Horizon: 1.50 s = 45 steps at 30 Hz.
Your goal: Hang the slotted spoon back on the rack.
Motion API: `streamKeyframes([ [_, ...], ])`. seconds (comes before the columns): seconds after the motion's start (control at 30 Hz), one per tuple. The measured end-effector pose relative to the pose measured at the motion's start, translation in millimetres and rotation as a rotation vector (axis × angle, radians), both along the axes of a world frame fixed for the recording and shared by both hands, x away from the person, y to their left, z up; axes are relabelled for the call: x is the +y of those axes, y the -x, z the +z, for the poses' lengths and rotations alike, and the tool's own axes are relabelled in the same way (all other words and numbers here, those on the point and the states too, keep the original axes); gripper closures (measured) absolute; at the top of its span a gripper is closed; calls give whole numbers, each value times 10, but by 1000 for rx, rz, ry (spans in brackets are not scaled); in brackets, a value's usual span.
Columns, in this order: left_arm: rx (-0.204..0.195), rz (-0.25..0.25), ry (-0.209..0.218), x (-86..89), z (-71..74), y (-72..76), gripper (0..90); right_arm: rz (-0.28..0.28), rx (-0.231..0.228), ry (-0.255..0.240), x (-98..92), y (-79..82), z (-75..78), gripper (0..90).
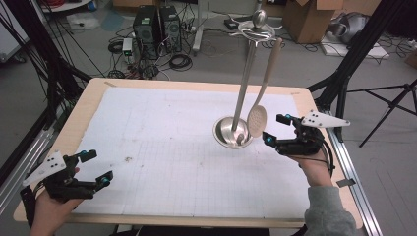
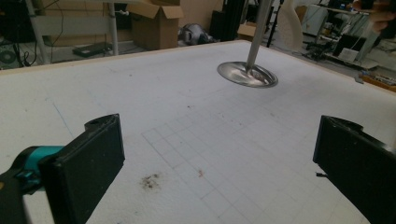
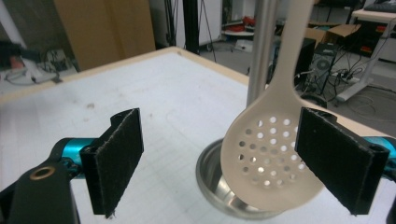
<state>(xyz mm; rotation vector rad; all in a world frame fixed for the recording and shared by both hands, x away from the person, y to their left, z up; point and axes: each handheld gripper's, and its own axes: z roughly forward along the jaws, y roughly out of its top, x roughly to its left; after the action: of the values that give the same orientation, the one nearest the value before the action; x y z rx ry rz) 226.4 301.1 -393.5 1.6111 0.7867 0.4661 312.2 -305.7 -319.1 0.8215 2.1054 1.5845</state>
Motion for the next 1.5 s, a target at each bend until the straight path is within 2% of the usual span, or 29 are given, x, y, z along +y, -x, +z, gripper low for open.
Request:
streamKeyframes([
  [0.07,-14,-8,10,1,6,-4,23,6,6,11,11,39,-35,145],
  [0.13,-24,-17,16,5,4,-6,23,9,-9,22,13,79,-58,145],
  [0.23,-23,-13,19,25,-3,-29,24,3,-24,-27,-30,168,-105,145],
  [0.43,-39,-10,37,34,13,-61,24,-9,-22,-52,-133,301,-183,143],
  [0.47,-50,0,38,29,13,-68,23,-1,-18,-82,-164,321,-199,143],
  [0.5,-57,5,41,25,12,-72,23,4,-14,-132,-211,348,-220,143],
  [0.53,-61,6,47,22,11,-78,24,-3,-20,-148,-238,365,-230,143],
  [0.63,-61,0,49,9,8,-94,23,-29,-21,-149,-332,428,-271,143],
  [0.87,-55,-6,47,2,-1,-124,23,-59,-24,-86,-442,522,-381,143],
  [1.17,-54,-7,31,-5,-14,-135,23,-54,-25,-65,-496,602,-492,143],
  [1.5,-50,3,22,-11,-44,-149,23,-123,-58,-62,-546,709,-636,143],
])
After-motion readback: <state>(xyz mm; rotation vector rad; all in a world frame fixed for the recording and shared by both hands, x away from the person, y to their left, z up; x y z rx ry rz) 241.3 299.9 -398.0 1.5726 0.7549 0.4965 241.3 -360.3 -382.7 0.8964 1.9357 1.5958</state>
